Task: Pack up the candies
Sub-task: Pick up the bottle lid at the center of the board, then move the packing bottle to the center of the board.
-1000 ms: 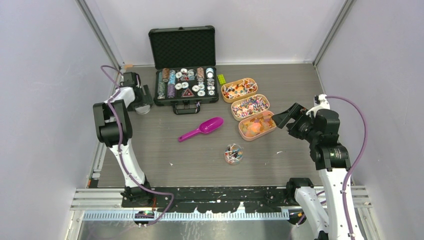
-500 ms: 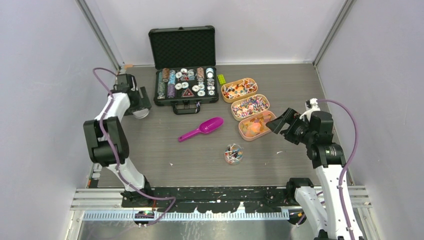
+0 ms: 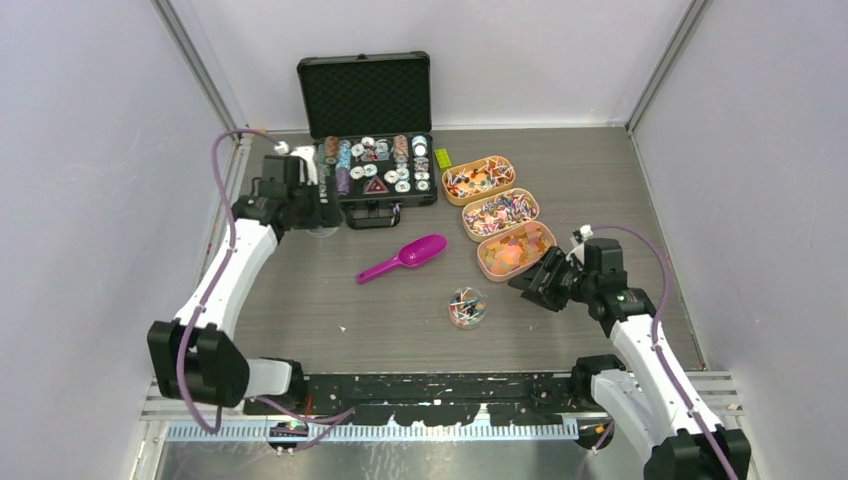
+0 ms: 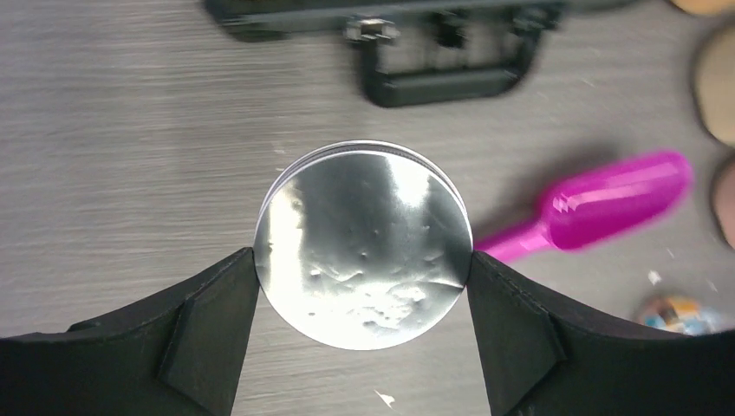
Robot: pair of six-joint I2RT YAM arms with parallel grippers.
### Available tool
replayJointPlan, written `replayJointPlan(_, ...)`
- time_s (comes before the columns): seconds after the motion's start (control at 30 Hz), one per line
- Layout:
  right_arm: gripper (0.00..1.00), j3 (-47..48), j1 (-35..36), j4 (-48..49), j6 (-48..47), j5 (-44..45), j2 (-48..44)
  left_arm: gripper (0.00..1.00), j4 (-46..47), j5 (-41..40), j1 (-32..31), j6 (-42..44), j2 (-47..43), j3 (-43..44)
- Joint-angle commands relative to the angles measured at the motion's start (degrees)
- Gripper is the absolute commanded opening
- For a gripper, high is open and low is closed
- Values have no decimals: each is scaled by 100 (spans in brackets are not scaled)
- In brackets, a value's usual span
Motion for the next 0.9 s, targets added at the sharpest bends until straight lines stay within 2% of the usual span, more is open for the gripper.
replayJointPlan(0.0, 51, -152, 711, 1039, 635, 352, 147, 57, -481, 363, -694, 196, -596, -89)
replayJointPlan(0.17, 45, -160, 1560, 1517, 952, 1102, 771, 55, -721, 801, -1350, 206, -1209, -192)
replayJointPlan(0.43, 34, -244, 2200, 2419, 1444, 1681, 1538, 52, -759, 1083, -2485, -154, -1837, -634)
replayJointPlan(0.73, 33, -7, 2843, 2539, 1528, 1780, 2118, 50, -478, 951, -3677, -410, -1524, -831)
replayJointPlan(0.87, 34, -38, 2859, 2594, 1571, 1765, 2002, 49, -284, 476, -4464, -493, -1089, -700)
